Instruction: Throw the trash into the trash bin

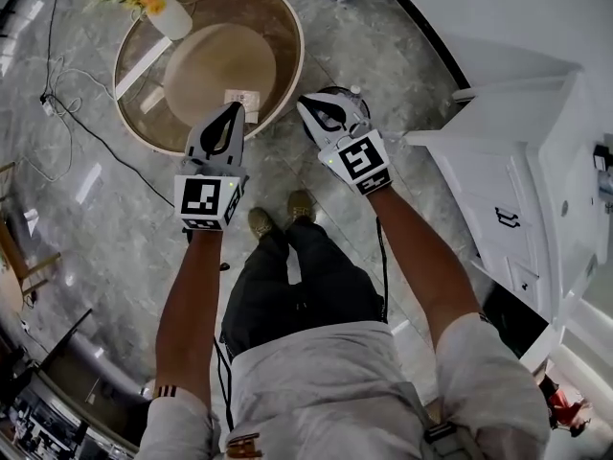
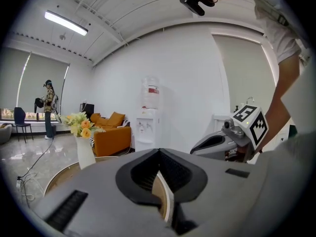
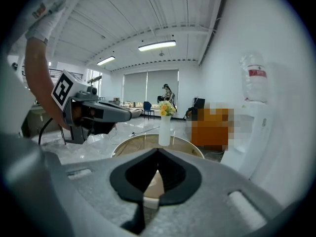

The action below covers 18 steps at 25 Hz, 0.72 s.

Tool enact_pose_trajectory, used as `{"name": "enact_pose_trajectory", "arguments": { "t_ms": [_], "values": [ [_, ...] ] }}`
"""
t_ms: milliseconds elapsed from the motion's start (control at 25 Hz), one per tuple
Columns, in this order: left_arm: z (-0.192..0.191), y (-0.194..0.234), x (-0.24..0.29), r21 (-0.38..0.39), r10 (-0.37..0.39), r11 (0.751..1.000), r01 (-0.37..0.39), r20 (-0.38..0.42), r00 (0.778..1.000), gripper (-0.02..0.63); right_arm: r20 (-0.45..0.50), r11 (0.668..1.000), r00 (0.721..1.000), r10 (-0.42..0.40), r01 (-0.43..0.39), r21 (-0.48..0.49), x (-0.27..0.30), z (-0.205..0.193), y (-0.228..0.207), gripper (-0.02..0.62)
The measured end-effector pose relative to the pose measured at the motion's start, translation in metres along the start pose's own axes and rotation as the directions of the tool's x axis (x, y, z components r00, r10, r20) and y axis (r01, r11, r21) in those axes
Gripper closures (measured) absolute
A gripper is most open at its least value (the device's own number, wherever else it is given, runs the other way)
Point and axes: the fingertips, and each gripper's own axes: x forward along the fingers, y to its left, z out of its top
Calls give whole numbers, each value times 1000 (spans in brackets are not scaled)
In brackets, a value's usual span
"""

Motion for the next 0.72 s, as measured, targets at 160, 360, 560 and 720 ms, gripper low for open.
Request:
{"name": "enact_pose_trajectory", "arguments": {
  "t_ms": [160, 360, 560, 720],
  "values": [
    [-15, 19, -12, -5, 35, 999, -35, -9, 999, 607, 20, 998, 998, 62, -62, -9, 26, 8, 29, 597],
    [-42, 33, -24, -8, 57, 998, -57, -28, 998, 607, 15, 992, 992, 128, -127, -19, 55, 2, 60, 597],
    [-64, 43, -25, -10, 62, 998, -62, -37, 997, 607, -5, 986, 986, 165, -165, -13, 78, -13, 77, 595],
    [-86, 54, -24, -17, 72, 997, -73, -51, 996, 607, -28, 983, 983, 181, -181, 1, 98, -32, 84, 595]
  ]
}}
